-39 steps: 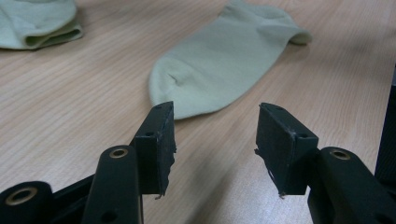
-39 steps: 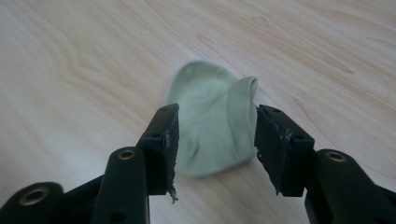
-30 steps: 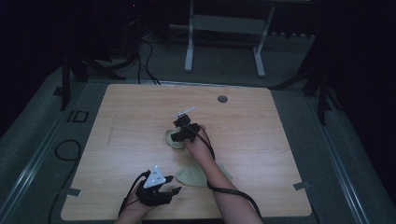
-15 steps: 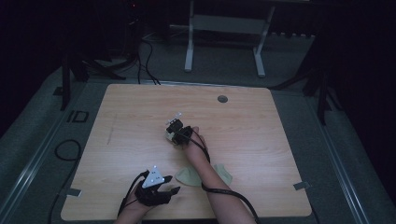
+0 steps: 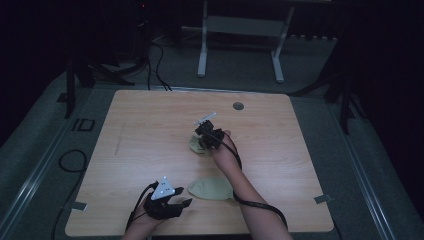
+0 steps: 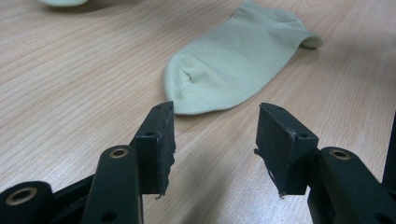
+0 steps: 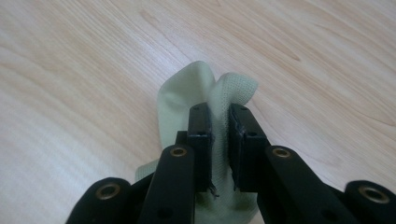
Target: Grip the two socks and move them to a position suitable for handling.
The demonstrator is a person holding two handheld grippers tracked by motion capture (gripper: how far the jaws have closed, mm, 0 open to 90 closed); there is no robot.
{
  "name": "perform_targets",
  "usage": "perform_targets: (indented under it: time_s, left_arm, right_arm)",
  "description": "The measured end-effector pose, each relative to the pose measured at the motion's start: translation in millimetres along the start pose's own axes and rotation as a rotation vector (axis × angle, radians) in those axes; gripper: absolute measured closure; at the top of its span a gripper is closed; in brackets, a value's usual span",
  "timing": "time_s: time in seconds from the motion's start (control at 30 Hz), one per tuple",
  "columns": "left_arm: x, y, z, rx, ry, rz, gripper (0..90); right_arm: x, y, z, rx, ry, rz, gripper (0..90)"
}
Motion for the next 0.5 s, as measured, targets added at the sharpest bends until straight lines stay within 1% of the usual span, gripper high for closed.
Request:
perform_targets:
  time_s: [0.1,0.17,0.23,0.3,0.33,0.37,0.4,0.5]
  left_arm:
    - [-0.2,0.4,1.1,0.002,-0.005,-0.001,46.9]
    - [-0.1,0.7,1.3,0.001,-0.005,-0.002,47.0]
    - [-0.1,1.1,1.3,0.002,-0.005,-0.001,47.0]
    - [-0.2,1.3,1.7,0.002,-0.006,0.001,47.0]
    - [-0.2,1.3,1.7,0.002,-0.006,0.001,47.0]
    - [-0.1,1.7,2.4,-0.002,-0.011,0.002,47.0]
    - [0.1,1.9,2.8,-0.001,-0.011,0.004,47.0]
    - [0.9,3.0,3.7,0.0,-0.01,0.004,47.0]
  right_arm:
    - [-7.7,3.4,-11.4,0.001,0.008,0.006,80.0]
    - [-16.0,4.5,-17.9,-0.008,0.018,-0.007,80.0]
    - [-24.1,7.1,-20.1,-0.012,0.013,-0.006,80.0]
    - [-34.4,11.3,-21.3,-0.014,0.006,0.003,80.0]
    - [-34.4,11.3,-21.3,-0.014,0.006,0.003,80.0]
    - [-39.8,13.7,-21.3,-0.016,0.002,0.013,79.9]
    - [-51.6,17.7,-20.3,-0.009,-0.001,0.038,79.9]
    - [-66.5,19.0,-14.6,-0.003,-0.017,0.056,79.7]
Point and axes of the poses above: each handheld gripper's, and its own axes: z roughly forward along the jaws, x roughly out of its top, y roughly to its right, the point moved 1 cm from there along z, roughly forward along the jaws, and after that the axes turned 6 degrees about -z, right-handed, at the moved point
